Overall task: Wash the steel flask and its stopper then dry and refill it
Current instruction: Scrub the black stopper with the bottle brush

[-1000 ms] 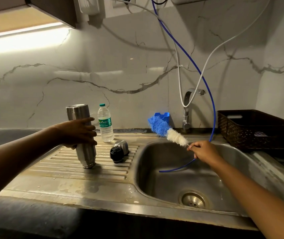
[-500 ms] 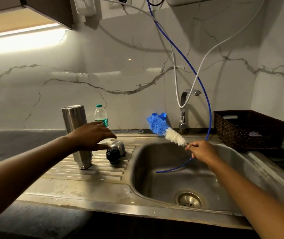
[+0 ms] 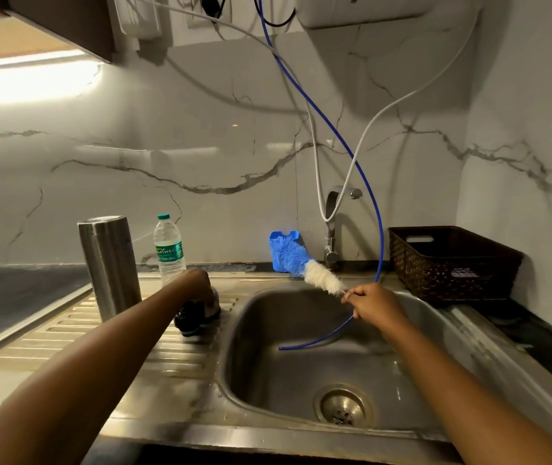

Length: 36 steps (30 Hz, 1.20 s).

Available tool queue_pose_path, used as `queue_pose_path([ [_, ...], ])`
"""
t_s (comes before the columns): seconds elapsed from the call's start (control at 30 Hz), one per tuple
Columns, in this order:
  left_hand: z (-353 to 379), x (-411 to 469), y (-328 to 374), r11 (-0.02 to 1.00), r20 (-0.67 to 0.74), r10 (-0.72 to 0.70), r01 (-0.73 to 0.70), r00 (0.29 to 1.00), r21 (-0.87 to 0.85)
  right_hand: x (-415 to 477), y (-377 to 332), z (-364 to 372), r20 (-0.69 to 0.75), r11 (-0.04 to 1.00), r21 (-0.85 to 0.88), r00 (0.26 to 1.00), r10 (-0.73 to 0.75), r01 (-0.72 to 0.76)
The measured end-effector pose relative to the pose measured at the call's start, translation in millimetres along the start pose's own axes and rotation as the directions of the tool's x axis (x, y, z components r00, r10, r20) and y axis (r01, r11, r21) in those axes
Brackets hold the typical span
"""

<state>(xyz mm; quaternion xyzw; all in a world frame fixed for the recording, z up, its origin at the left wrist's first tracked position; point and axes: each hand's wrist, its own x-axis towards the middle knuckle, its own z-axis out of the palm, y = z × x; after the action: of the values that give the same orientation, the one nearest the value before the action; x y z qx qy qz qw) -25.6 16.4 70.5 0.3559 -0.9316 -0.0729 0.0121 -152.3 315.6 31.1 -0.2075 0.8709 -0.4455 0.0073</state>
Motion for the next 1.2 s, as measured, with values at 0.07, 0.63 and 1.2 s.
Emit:
queue_pose_path([
  [0.07, -4, -15, 7, 0.987, -0.149, 0.017, -0.041, 0.989, -0.159, -1, -2, -2, -0.013, 1.0, -0.021, 1.0, 0.007, -0.007],
  [0.63, 52, -59, 37, -0.622, 0.074, 0.069, 0.101, 0.995, -0.776, 26, -156, -36, -0.056, 0.398, -0.913, 0.937, -0.344, 0.092],
  [1.2, 63, -43, 47, -0.603, 0.077, 0.089, 0.115, 0.993, -0.79, 125, -209, 18, 0.204, -0.281, -0.955, 0.902, -0.38, 0.097],
])
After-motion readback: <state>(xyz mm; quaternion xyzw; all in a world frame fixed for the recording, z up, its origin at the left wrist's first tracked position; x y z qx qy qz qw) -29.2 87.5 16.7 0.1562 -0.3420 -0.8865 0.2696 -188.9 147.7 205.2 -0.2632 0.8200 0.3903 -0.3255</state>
